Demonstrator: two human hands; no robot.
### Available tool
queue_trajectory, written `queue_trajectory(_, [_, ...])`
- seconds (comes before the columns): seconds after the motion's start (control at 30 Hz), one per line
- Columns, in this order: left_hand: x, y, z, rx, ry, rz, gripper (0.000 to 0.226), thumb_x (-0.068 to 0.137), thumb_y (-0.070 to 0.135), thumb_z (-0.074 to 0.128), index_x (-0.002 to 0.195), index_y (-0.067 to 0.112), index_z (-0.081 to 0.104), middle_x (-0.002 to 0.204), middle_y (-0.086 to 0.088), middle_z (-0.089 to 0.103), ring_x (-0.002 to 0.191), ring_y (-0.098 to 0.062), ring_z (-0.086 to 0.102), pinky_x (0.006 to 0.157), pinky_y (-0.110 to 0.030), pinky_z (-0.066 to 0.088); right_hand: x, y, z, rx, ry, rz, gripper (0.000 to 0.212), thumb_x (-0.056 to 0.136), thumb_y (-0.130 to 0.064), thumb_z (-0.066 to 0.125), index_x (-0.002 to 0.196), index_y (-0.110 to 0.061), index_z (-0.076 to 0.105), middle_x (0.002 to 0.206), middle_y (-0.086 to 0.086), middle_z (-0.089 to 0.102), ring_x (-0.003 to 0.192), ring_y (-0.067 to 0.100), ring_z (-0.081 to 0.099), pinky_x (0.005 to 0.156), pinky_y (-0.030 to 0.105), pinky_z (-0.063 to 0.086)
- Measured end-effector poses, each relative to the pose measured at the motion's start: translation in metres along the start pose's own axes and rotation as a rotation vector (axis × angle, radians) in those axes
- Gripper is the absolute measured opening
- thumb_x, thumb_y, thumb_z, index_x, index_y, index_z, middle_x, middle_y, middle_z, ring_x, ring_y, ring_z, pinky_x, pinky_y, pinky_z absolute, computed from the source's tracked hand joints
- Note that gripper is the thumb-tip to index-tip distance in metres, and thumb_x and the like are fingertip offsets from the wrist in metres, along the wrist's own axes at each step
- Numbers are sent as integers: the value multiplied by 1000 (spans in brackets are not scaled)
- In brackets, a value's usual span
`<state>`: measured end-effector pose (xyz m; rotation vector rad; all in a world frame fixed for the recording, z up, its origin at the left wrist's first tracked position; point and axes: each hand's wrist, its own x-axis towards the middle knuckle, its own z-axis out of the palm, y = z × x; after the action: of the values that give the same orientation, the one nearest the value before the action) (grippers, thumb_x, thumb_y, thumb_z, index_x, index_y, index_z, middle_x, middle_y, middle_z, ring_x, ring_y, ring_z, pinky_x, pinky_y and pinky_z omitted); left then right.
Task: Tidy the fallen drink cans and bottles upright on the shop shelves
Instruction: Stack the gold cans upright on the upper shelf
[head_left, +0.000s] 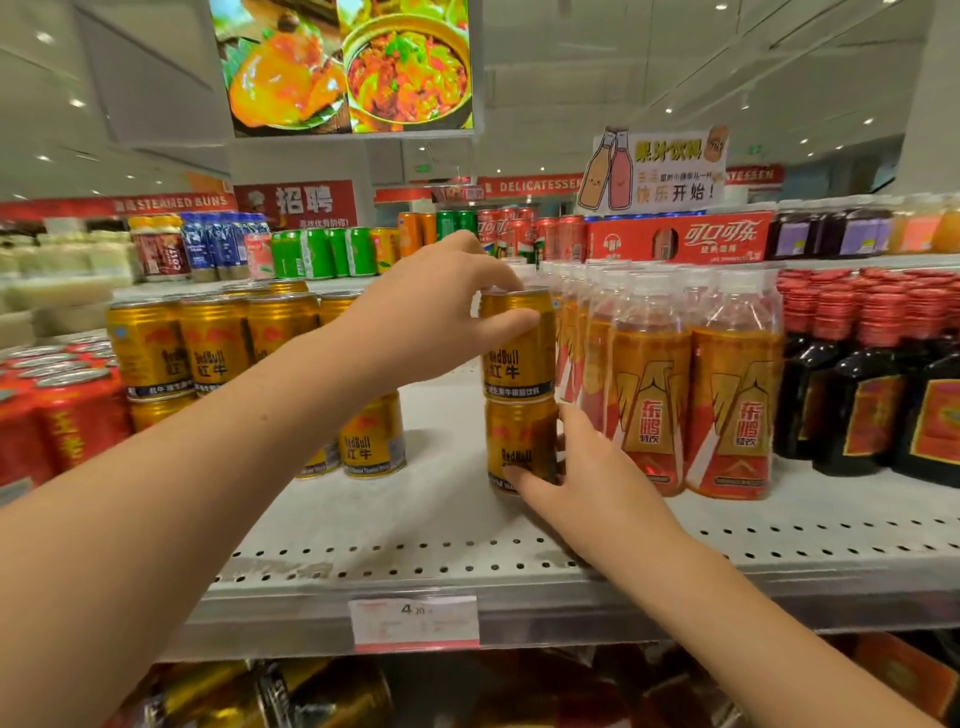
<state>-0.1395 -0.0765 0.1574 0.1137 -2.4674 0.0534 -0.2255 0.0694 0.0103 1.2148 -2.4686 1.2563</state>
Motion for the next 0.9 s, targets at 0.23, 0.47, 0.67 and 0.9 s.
queue_trajectory(0.23, [2, -9, 1, 186, 89, 70, 59, 89, 69, 50, 120, 23, 70, 108, 3, 61, 98, -17, 57, 84, -39, 55, 19, -10, 10, -42, -44, 3, 55, 81, -58, 73, 120, -34, 42, 105, -15, 59, 93, 10, 62, 70, 28, 49])
queue_trajectory(0.47, [1, -46, -2, 185, 56, 35, 54, 92, 66, 54, 121, 23, 68, 110, 4, 66, 96, -15, 59, 78, -31, 50, 43, -30, 38, -28, -84, 14, 53, 82, -53, 75, 114, -32, 38, 99, -12, 53, 87, 12, 55, 57, 18, 35])
queue_trajectory(0.67, [-2, -65, -3, 148, 52, 37, 54, 90, 67, 54, 121, 24, 68, 111, 5, 65, 99, -15, 61, 82, -35, 58, 48, -37, 52, -22, -73, 12, 53, 83, -53, 73, 110, -37, 30, 96, -15, 49, 83, 8, 53, 57, 16, 33])
queue_trajectory(0.9, [-11, -80, -2, 102, 53, 30, 53, 91, 68, 54, 122, 26, 65, 110, 5, 62, 99, -15, 59, 84, -34, 55, 48, -44, 60, -55, -69, -6, 52, 81, -58, 72, 112, -38, 34, 99, -14, 53, 85, 9, 57, 60, 22, 40])
